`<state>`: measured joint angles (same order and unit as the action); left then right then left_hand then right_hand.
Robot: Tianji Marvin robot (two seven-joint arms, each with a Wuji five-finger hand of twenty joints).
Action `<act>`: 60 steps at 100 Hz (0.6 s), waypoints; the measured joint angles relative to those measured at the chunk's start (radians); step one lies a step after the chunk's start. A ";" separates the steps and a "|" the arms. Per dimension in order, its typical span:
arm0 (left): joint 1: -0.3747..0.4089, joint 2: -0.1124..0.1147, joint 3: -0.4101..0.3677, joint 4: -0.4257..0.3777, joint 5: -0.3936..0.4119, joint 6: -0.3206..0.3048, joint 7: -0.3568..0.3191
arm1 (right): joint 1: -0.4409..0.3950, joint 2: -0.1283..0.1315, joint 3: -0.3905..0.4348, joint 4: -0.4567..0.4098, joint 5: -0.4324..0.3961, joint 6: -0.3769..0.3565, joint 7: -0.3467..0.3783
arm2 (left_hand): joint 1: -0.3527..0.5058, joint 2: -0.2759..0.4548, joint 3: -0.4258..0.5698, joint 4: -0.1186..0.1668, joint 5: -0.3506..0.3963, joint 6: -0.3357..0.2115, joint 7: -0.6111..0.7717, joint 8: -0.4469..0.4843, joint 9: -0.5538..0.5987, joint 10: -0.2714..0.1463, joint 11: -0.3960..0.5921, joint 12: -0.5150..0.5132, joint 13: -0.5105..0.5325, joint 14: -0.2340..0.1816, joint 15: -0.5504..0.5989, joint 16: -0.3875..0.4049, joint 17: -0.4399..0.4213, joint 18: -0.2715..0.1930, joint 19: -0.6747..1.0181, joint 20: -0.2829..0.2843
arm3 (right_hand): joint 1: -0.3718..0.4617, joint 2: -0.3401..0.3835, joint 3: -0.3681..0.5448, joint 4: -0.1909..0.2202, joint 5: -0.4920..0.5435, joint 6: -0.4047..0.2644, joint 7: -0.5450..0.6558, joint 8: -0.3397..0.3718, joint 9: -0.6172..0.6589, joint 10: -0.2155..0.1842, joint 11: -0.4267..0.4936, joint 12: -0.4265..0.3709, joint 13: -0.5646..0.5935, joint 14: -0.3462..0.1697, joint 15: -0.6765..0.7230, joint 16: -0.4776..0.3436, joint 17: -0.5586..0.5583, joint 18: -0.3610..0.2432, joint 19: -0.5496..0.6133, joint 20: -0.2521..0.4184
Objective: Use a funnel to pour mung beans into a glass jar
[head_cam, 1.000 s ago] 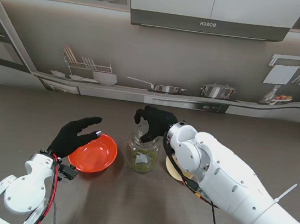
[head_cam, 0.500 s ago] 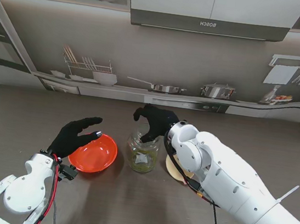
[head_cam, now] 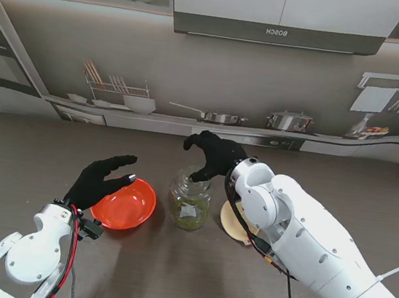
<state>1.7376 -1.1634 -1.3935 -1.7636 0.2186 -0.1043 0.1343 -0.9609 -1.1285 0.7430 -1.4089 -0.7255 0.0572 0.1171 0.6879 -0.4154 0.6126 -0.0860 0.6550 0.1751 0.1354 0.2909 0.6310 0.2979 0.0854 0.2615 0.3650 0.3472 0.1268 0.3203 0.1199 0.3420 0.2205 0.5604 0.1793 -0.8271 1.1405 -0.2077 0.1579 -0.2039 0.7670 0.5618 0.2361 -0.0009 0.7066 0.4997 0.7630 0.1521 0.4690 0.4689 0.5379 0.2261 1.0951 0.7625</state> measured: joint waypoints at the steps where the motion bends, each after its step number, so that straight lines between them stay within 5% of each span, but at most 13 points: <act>1: 0.000 0.000 0.000 0.000 0.000 0.000 0.000 | -0.004 0.000 0.006 -0.004 0.000 0.001 0.000 | 0.000 0.000 0.000 0.000 0.000 0.000 0.000 0.000 0.000 0.000 0.000 0.000 0.000 0.000 0.000 0.000 0.000 0.000 0.000 0.000 | 0.000 0.000 -0.001 0.000 0.001 0.000 -0.002 0.000 0.011 0.000 -0.012 -0.003 0.000 0.000 -0.003 -0.001 -0.003 0.006 -0.003 0.000; 33: -0.009 0.003 0.017 0.001 0.010 -0.013 -0.004 | -0.176 -0.005 0.184 -0.115 0.101 0.005 -0.110 | 0.000 0.000 0.000 0.000 0.000 0.000 0.000 0.000 0.000 0.000 0.000 0.000 0.000 0.000 -0.010 0.000 0.000 0.000 0.000 0.000 | 0.003 0.075 -0.033 0.049 0.128 0.021 0.003 -0.003 0.240 -0.013 -0.073 -0.032 0.000 0.009 -0.074 -0.038 -0.034 0.018 -0.097 -0.037; 60: -0.016 0.007 0.034 0.001 0.024 -0.026 -0.011 | -0.323 -0.007 0.298 -0.219 0.180 -0.046 -0.133 | 0.000 0.000 0.000 0.000 0.000 0.000 0.000 0.000 -0.001 -0.002 0.000 0.000 -0.002 0.000 -0.010 0.000 -0.010 0.000 0.000 0.000 | 0.016 0.111 -0.059 0.052 0.175 0.028 0.013 -0.018 0.289 -0.014 -0.096 -0.048 0.019 0.012 -0.120 -0.051 -0.047 0.020 -0.137 -0.068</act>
<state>1.7219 -1.1568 -1.3596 -1.7627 0.2423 -0.1298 0.1238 -1.2841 -1.1354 1.0406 -1.6277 -0.5453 0.0110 -0.0160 0.6879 -0.4154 0.6122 -0.0861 0.6549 0.1751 0.1354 0.2909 0.6299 0.2964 0.0851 0.2615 0.3629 0.3472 0.1167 0.3203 0.1095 0.3420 0.2205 0.5604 0.1955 -0.7161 1.0814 -0.1560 0.3331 -0.1760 0.7801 0.5440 0.5253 -0.0151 0.6109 0.4517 0.7825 0.1640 0.3494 0.4176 0.4907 0.2456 0.9580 0.6941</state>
